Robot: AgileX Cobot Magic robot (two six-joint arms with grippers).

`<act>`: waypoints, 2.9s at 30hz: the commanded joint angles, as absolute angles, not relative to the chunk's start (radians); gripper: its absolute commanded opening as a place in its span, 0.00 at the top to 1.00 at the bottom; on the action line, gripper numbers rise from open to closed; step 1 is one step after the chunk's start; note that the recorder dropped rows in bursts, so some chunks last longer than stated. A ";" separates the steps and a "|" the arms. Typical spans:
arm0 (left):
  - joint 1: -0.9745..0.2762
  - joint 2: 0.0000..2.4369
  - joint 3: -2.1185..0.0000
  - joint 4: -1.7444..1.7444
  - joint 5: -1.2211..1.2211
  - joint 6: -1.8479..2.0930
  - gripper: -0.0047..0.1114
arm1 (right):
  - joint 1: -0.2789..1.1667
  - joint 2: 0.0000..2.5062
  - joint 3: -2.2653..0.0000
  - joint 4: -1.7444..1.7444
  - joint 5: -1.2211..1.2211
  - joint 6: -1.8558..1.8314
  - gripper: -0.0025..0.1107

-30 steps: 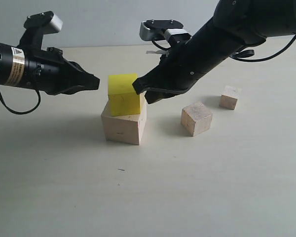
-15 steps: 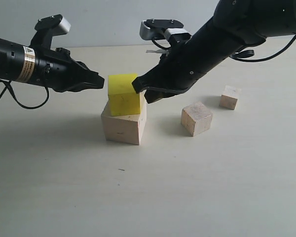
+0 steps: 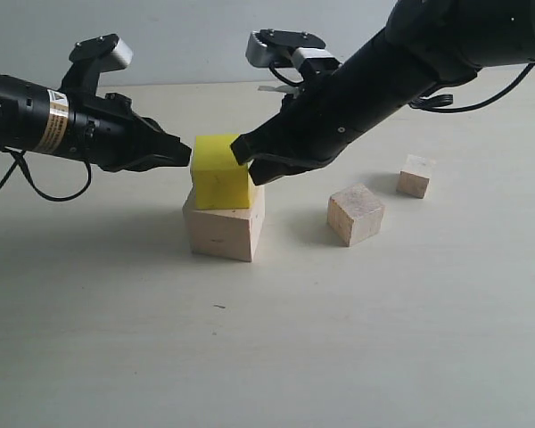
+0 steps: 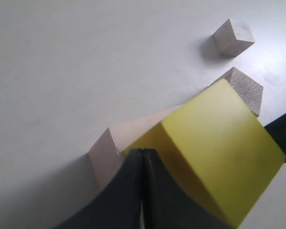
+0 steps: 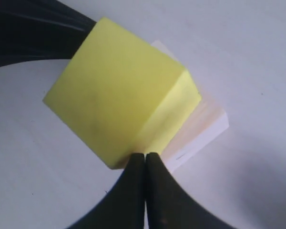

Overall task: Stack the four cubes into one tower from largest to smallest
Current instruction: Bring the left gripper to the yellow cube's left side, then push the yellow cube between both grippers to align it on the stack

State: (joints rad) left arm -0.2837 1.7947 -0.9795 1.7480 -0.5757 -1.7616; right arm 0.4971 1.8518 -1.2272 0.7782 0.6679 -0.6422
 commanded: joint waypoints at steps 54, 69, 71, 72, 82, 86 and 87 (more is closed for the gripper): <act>-0.279 1.792 -0.988 1.744 -0.624 -1.731 0.96 | 0.495 1.852 -1.222 0.743 0.783 -0.699 0.98; -0.279 1.792 -1.014 1.744 -0.611 -1.726 0.96 | 0.495 1.852 -1.222 0.704 0.720 -0.661 0.98; -0.279 1.792 -1.014 1.744 -0.609 -1.726 0.96 | 0.495 1.852 -1.222 0.704 0.719 -0.661 0.98; -0.279 1.792 -1.014 1.744 -0.609 -1.726 0.96 | 0.495 1.852 -1.222 0.704 0.717 -0.661 0.98; -0.276 1.792 -1.009 1.744 -0.553 -1.733 0.96 | 0.495 1.875 -1.222 0.575 0.583 -0.486 0.98; -0.256 1.792 -0.992 1.744 -0.553 -1.738 0.96 | 0.493 1.928 -1.222 0.571 0.567 -0.450 0.98; -0.245 1.792 -0.988 1.744 -0.553 -1.739 0.96 | 0.493 1.944 -1.222 0.571 0.565 -0.448 0.98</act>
State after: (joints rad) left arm -0.2679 1.7947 -1.0032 1.7482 -0.5667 -1.7304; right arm 0.4971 1.9090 -1.2272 0.5804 0.5808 -0.4703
